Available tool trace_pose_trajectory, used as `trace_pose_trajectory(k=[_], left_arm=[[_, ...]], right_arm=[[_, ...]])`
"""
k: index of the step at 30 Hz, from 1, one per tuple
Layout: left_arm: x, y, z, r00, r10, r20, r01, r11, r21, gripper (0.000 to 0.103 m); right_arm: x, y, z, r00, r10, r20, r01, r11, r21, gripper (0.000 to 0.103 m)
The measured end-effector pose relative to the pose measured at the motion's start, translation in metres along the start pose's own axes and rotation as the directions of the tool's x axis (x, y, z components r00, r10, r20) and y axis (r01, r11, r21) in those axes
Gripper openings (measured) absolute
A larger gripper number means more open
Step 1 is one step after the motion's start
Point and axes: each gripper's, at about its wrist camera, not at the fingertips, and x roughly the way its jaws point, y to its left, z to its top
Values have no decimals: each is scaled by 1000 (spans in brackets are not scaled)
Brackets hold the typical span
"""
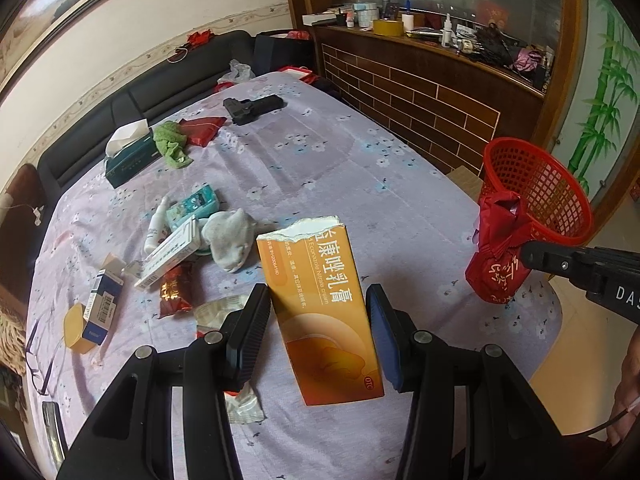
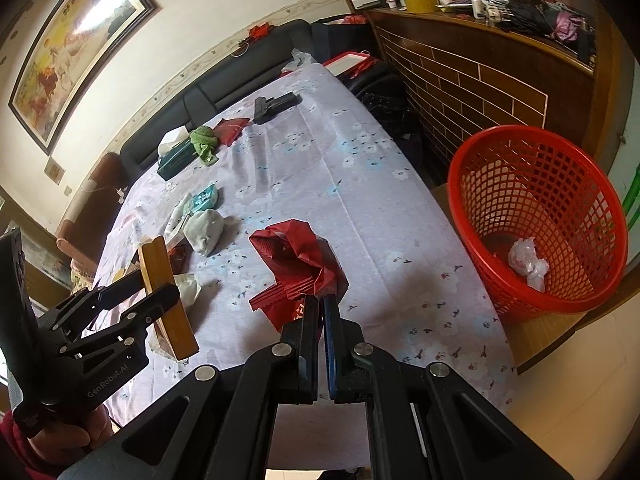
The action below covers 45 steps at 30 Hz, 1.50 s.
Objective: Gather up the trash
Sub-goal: 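Drop the red bag into the basket with the right gripper while the left holds the box, then lower the orange box into the red basket and open the left gripper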
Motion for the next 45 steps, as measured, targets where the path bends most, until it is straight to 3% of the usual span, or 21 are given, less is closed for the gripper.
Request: trace_pose_trajectory(k=[16,25,31,40,41,44,45], left_arm=[[12,-41,19,999,-46,-5,46,997,56,48],[21,-74,48,995,-103,13,101,991,92,48],[26,-109,77,982,-185,24,181,975,128,48],[34,-175,123,950,-311,23,302,937,177,49],[36,-179,126,947,-320,19,312,934,173,50],[39,-184,134,944,-329,12,324,934,152,67],[38,-182,134,943,-332,20,326,934,146,68]], right_arm=[[-20,-45,3,999,-34,35,32,997,73,3],[-34,-84,11,995,-77,55,70,989,132,3],[-52,-122,26,986,-142,90,120,970,212,3],[-64,-175,49,973,-208,98,166,931,324,4],[-63,-177,52,973,-211,98,169,930,327,4],[-65,-183,61,964,-242,109,195,925,326,7],[-67,-184,64,963,-244,113,196,924,328,16]])
